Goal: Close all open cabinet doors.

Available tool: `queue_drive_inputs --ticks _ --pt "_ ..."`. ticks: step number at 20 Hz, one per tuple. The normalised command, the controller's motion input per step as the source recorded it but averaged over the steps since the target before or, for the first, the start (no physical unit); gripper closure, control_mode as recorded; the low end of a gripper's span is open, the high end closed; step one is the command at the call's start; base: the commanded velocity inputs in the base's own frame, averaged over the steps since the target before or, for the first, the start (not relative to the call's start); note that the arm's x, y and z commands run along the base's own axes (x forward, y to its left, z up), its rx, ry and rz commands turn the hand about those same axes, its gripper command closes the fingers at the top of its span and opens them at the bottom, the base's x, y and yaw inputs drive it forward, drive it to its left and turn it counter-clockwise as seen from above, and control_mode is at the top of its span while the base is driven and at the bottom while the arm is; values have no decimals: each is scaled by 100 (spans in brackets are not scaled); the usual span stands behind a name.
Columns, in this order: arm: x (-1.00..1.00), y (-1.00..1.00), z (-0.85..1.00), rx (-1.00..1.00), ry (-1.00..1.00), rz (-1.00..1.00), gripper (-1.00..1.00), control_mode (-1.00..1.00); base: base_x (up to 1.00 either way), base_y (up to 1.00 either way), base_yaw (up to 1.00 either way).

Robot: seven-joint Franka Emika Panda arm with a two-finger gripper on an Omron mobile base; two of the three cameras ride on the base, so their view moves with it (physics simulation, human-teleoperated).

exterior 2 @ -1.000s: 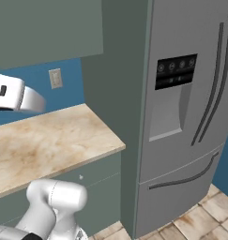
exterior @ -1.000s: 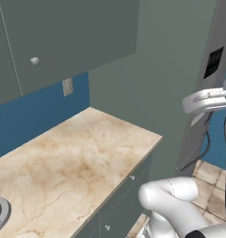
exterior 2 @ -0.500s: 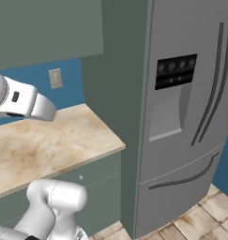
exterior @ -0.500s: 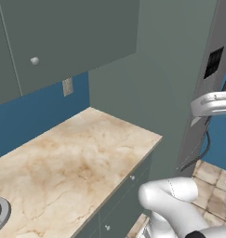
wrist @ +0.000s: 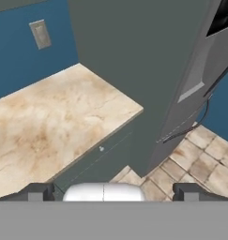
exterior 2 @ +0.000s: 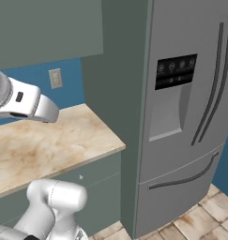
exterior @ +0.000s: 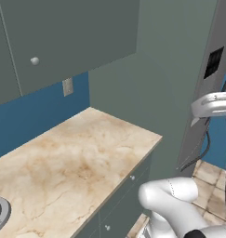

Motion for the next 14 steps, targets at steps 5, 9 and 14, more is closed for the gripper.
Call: queue_drive_inputs --ticks 5,9,14 --pt "0 0 0 0 8 0 -100 -100 0 0 0" --pt "-6 0 -2 0 1 0 -100 100 -36 -13 -16" --pt "0 0 0 0 0 0 -100 100 -63 -4 -53"
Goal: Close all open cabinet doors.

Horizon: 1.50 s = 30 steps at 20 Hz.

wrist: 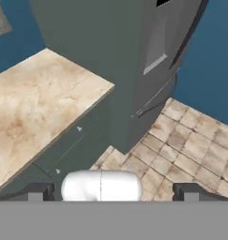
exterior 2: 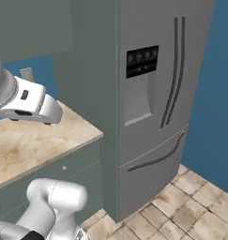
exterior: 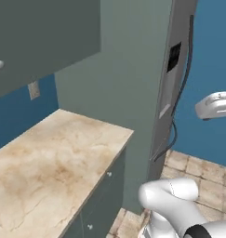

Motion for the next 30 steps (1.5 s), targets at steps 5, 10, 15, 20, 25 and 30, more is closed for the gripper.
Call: queue_drive_inputs --ticks 5,10,15,20,25,30 --pt "0 0 0 0 0 0 -100 100 -53 0 -69" --pt "0 0 0 0 0 0 -100 100 -33 0 -70" --pt "0 0 0 0 0 0 -100 100 -9 0 -71" --pt "0 0 0 0 0 0 -100 100 0 0 -70" --pt "0 0 0 0 0 0 -100 100 0 0 -69" --pt "0 0 0 0 0 0 -100 100 0 0 -68"
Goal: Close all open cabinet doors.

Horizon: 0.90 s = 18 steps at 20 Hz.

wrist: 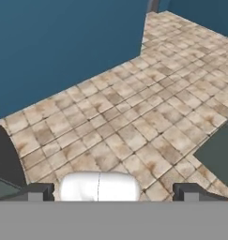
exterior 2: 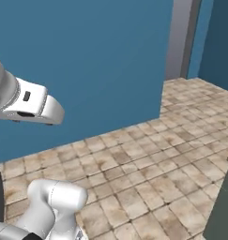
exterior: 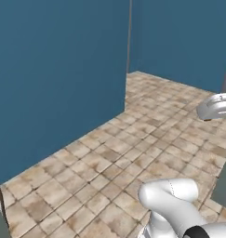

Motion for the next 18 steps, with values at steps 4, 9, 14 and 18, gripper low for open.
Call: queue_drive_inputs --ticks 4,9,14,18 --pt "0 0 0 0 0 0 -100 100 0 0 -63" --pt "0 0 0 0 0 0 -100 100 3 0 -63" --pt "0 0 0 0 0 0 -100 100 9 0 -65" --pt "0 0 0 0 0 0 -100 100 14 0 -64"
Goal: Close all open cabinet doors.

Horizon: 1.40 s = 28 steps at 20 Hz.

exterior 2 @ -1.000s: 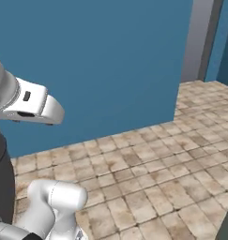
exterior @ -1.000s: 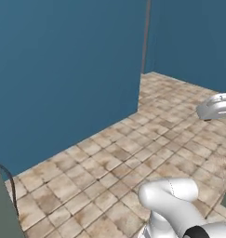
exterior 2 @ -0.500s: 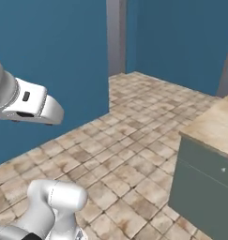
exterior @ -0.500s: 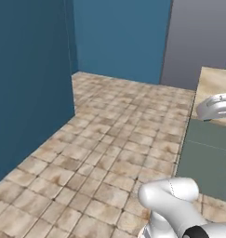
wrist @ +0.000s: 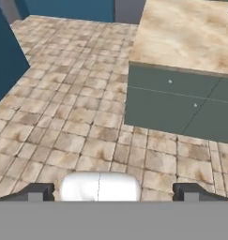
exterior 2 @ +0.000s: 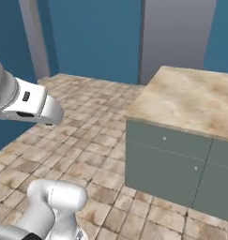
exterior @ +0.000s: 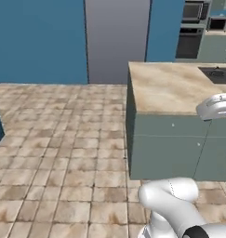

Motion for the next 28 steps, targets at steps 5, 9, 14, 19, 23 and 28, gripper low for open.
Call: queue_drive_inputs --ticks 5,9,14,19,23,28 --pt "0 0 0 0 0 0 -100 100 14 0 -63" --pt "0 0 0 0 0 0 -100 100 21 5 -61" --pt "0 0 0 0 0 0 -100 100 42 16 -54" --pt "0 0 0 0 0 0 -100 100 57 65 -42" --pt "0 0 0 0 0 0 -100 100 62 99 -38" --pt "0 0 0 0 0 0 -100 100 51 100 -40"
